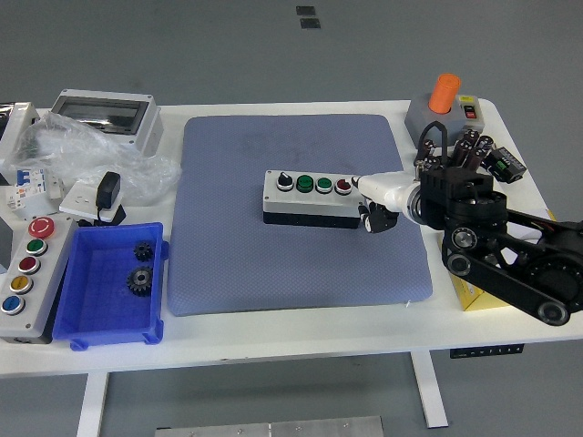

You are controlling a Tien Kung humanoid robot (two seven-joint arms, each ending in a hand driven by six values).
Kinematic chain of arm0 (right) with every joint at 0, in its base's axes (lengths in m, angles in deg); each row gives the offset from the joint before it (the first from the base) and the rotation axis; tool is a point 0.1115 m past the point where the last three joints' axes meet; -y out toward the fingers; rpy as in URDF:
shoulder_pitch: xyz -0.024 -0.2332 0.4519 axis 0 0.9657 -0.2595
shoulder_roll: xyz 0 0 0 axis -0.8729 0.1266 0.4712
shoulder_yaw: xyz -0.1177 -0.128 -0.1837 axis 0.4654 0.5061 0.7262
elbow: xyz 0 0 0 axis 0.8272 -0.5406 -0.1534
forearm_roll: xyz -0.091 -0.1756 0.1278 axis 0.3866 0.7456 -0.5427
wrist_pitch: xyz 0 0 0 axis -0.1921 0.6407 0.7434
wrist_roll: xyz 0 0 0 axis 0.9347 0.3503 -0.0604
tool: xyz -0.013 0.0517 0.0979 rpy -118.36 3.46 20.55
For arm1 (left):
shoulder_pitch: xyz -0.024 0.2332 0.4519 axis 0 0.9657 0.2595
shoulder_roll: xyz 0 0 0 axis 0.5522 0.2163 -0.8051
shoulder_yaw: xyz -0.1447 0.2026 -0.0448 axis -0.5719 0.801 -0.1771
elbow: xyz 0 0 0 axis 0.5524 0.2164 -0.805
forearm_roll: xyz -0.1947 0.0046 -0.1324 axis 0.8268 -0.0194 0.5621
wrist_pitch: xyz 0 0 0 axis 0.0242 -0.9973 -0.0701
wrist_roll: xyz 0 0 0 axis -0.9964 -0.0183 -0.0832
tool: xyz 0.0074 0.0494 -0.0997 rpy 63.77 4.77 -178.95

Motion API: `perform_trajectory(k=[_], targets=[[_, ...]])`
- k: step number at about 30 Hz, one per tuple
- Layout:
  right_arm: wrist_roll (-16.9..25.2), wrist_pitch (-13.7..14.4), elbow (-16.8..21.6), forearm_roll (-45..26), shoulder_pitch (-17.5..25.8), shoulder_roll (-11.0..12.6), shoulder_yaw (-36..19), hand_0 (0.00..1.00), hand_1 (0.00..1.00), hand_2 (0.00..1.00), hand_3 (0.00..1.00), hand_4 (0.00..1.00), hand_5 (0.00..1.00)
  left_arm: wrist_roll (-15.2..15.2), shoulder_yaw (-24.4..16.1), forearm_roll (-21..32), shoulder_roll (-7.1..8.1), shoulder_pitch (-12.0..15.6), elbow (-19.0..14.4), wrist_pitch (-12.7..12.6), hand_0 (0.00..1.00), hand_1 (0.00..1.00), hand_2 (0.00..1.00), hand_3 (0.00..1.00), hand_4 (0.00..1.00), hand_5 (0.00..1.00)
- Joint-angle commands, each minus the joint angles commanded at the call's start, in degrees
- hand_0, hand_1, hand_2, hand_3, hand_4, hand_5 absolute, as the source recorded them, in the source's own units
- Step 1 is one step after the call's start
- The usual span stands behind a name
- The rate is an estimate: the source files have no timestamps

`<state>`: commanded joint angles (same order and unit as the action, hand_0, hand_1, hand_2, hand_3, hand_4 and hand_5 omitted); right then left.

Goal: Pick up the button,place it on the desk,press the button,press the button

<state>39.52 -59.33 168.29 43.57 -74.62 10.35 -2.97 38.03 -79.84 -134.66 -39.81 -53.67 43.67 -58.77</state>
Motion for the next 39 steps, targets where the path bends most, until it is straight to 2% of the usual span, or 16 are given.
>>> perform_trajectory(k=[5, 6, 8, 11, 12, 14, 17, 18, 23, 24, 27, 29, 30, 32, 39], targets=[[0.0, 0.7, 3.4, 0.9, 3.6, 2.0, -7.2, 0.378, 0.517, 0.326, 0.998, 0.115, 0.035, 0.0, 0.0, 0.1, -0.08, 0.1, 0.0, 0.0, 0.623, 0.668, 0.573, 0.61, 0.671, 0.345], [0.5, 1.9, 3.7, 1.3, 5.1, 2.1, -9.3, 0.352, 0.521, 0.344, 0.998, 0.257, 0.099, 0.0, 0.0, 0.2, -0.13, 0.1, 0.0, -0.1, 0.623, 0.667, 0.573, 0.61, 0.674, 0.348], [2.6, 4.4, 4.0, 2.1, 7.5, 1.9, -12.5, 0.352, 0.521, 0.344, 0.998, 0.257, 0.099, 0.0, 0.2, 0.3, -0.24, 0.1, 0.0, -0.1, 0.623, 0.667, 0.573, 0.61, 0.674, 0.348], [7.4, 10.0, 2.7, 2.9, 11.7, 0.1, -18.3, 0.352, 0.521, 0.344, 0.998, 0.257, 0.099, 0.2, 0.6, 0.6, -0.55, 0.3, 0.0, -0.3, 0.623, 0.667, 0.573, 0.61, 0.674, 0.348], [9.1, 12.0, 2.1, 2.7, 13.0, -0.5, -20.1, 0.328, 0.536, 0.6, 0.974, 0.491, 0.185, 0.2, 0.8, 0.7, -0.62, 0.3, 0.0, -0.5, 0.622, 0.667, 0.573, 0.61, 0.676, 0.349], [13.8, 17.0, -0.4, 0.2, 16.4, -2.6, -24.7, 0.328, 0.536, 0.6, 0.974, 0.491, 0.185, 0.2, 1.5, 1.1, -0.69, 0.3, 0.0, -1.2, 0.622, 0.667, 0.573, 0.61, 0.676, 0.349], [20.0, 23.2, -2.9, -3.3, 20.2, -4.2, -29.8, 0.328, 0.536, 0.6, 0.974, 0.491, 0.185, 0.1, 2.3, 1.4, -0.63, 0.1, 0.0, -2.3, 0.622, 0.667, 0.573, 0.61, 0.676, 0.349], [22.1, 25.3, -3.6, -4.6, 21.4, -4.6, -31.3, 0.511, 0.644, 0.704, 0.904, 0.639, 0.295, -0.1, 2.5, 1.6, -0.59, 0.0, 0.0, -2.8, 0.622, 0.667, 0.572, 0.609, 0.677, 0.353], [32.8, 34.7, -6.4, -12.2, 27.2, -5.9, -38.6, 0.511, 0.644, 0.704, 0.904, 0.639, 0.295, -0.7, 3.9, 2.0, -0.45, -0.3, 0.0, -4.7, 0.622, 0.667, 0.572, 0.609, 0.677, 0.353], [35.7, 37.0, -7.0, -14.5, 28.7, -6.2, -40.5, 0.64, 0.696, 0.763, 0.873, 0.781, 0.481, -0.9, 4.3, 2.0, -0.45, -0.4, 0.0, -5.0, 0.622, 0.665, 0.573, 0.61, 0.675, 0.356], [41.2, 40.9, -7.8, -19.1, 30.9, -7.1, -43.8, 0.64, 0.696, 0.763, 0.873, 0.781, 0.481, -1.5, 4.6, 1.7, -0.45, -0.6, 0.0, -5.4, 0.622, 0.665, 0.573, 0.61, 0.675, 0.356], [44.6, 43.1, -8.0, -22.0, 32.0, -7.5, -45.6, 0.64, 0.696, 0.763, 0.873, 0.781, 0.481, -1.9, 4.7, 1.5, -0.43, -0.8, 0.0, -5.6, 0.622, 0.665, 0.573, 0.61, 0.675, 0.356], [46.8, 44.4, -8.2, -23.9, 32.8, -7.8, -46.6, 0.674, 0.713, 0.776, 0.839, 0.819, 0.555, -2.2, 4.9, 1.5, -0.37, -1.0, 0.0, -5.6, 0.621, 0.658, 0.575, 0.606, 0.669, 0.361], [49.7, 45.3, -8.2, -26.5, 33.8, -8.0, -47.8, 0.674, 0.713, 0.776, 0.839, 0.819, 0.555, -2.8, 5.2, 1.5, -0.26, -1.1, 0.0, -5.6, 0.621, 0.658, 0.575, 0.606, 0.669, 0.361], [58.9, 46.0, -8.7, -35.2, 37.0, -8.0, -50.5, 0.678, 0.716, 0.779, 0.806, 0.829, 0.579, -6.0, 9.0, 3.4, 0.2, -1.6, 0.0, -4.6, 0.621, 0.658, 0.576, 0.607, 0.665, 0.36]])
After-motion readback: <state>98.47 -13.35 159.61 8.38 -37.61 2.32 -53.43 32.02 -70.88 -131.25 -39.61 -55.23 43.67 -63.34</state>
